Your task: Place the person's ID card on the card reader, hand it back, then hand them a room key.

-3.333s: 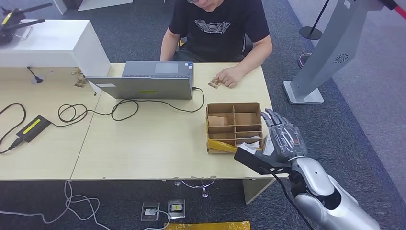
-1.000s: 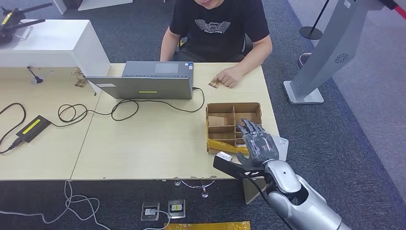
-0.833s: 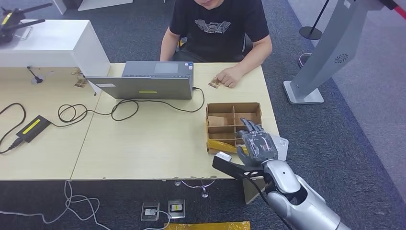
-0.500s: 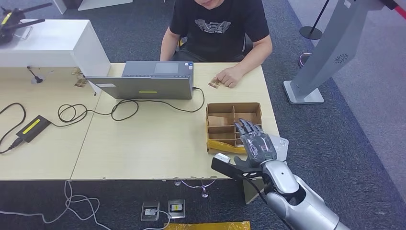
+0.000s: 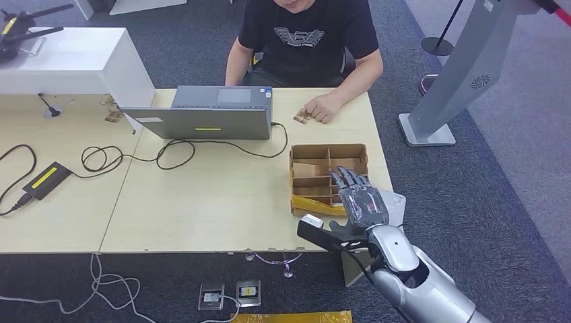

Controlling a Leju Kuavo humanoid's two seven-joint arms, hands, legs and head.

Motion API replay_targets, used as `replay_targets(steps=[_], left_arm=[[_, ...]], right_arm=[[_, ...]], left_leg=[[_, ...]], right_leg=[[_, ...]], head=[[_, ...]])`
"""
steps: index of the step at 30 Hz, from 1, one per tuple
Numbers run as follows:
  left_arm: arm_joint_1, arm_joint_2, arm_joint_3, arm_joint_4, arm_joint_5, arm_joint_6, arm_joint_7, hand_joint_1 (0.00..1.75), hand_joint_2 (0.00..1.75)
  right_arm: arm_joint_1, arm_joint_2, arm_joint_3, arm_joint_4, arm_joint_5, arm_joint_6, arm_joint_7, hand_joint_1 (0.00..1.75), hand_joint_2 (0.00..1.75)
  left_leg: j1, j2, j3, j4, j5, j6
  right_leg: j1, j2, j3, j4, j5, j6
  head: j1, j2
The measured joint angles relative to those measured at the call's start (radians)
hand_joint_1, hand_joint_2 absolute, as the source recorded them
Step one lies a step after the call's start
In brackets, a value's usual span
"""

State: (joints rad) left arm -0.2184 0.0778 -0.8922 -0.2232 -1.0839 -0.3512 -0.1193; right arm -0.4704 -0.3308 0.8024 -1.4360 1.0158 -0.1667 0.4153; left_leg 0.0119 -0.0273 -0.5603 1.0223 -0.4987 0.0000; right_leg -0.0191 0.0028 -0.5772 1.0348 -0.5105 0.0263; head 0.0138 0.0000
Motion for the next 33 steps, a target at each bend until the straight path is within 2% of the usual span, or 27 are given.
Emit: replay_targets(steps=[21, 33], left_arm=[[0.009, 0.002, -0.063, 0.001, -0.028, -0.018, -0.027, 0.0, 0.0], [0.007, 0.002, -0.087, 0.001, -0.037, -0.02, -0.034, 0.0, 0.0]], right_arm=[[-0.021, 0.025, 0.03, 0.047, -0.012, 0.0, -0.005, 0.0, 1.75], [-0.02, 0.025, 0.032, 0.05, 0.031, -0.004, 0.05, 0.0, 1.75]], left_leg=[[0.0, -0.001, 0.0, 0.0, 0.0, 0.0], [0.0, 0.0, 0.0, 0.0, 0.0, 0.0]], right_leg=[[0.0, 0.0, 0.0, 0.0, 0.0, 0.0], [0.0, 0.0, 0.0, 0.0, 0.0, 0.0]], head=[[0.0, 0.0], [0.0, 0.0]])
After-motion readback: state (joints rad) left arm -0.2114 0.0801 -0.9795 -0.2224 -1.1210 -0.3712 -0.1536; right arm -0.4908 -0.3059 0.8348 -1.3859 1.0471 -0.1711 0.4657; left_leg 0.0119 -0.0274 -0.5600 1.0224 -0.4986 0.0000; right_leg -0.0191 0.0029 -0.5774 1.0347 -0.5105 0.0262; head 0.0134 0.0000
